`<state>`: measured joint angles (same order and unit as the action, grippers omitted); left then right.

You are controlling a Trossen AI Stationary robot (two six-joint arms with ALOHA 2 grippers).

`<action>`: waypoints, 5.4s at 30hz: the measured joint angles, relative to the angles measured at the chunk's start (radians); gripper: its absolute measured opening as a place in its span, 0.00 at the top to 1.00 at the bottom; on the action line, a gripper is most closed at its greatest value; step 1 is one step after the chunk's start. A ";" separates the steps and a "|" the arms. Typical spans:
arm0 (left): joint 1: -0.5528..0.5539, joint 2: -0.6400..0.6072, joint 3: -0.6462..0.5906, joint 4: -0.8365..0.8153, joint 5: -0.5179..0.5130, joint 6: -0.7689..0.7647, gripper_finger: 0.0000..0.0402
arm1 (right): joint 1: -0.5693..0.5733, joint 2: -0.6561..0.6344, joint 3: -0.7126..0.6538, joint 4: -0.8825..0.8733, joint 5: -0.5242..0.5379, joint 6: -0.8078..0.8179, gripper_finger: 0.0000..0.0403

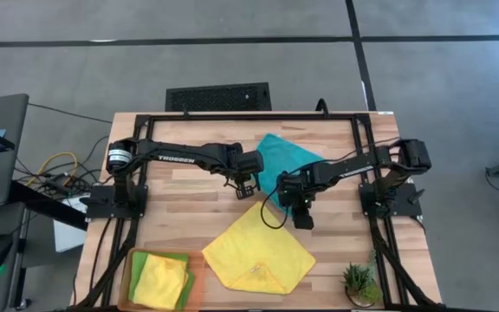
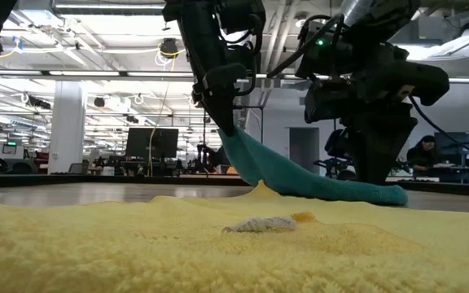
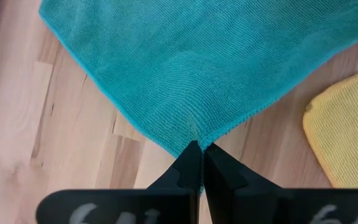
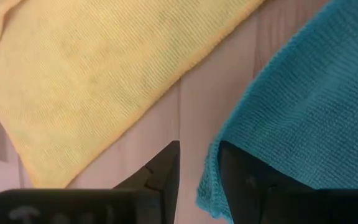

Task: Fold microfiber towels
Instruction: Fold the blue microfiber towel

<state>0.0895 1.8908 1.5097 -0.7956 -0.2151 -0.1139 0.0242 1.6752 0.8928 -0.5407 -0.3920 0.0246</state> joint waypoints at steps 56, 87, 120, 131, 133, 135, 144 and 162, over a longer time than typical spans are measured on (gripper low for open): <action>0.000 0.000 0.000 0.000 0.000 0.001 1.00 | 0.002 -0.001 0.000 -0.012 0.046 0.005 0.70; 0.000 0.000 0.000 0.001 0.000 0.001 1.00 | 0.032 0.037 0.000 -0.057 0.023 0.081 0.97; 0.089 0.013 0.130 -0.054 0.001 -0.046 1.00 | -0.252 -0.137 0.079 -0.460 0.366 0.099 0.99; 0.153 0.102 0.131 0.020 0.002 -0.038 1.00 | -0.361 -0.150 0.079 -0.500 0.447 0.082 0.99; 0.167 0.117 0.131 0.064 0.021 -0.019 1.00 | -0.376 -0.151 0.079 -0.500 0.448 0.073 0.99; 0.176 0.139 0.133 0.079 0.026 -0.006 1.00 | -0.387 -0.148 0.079 -0.503 0.454 0.073 0.99; 0.212 0.191 0.151 0.178 0.025 0.005 1.00 | -0.428 -0.148 0.077 -0.552 0.528 0.075 0.99; 0.241 0.244 0.154 0.262 0.017 0.013 0.91 | -0.458 -0.148 0.076 -0.543 0.528 0.027 0.83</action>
<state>0.3309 2.1345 1.6638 -0.5340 -0.1979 -0.1009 -0.4343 1.5269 0.9688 -1.0836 0.1356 0.0520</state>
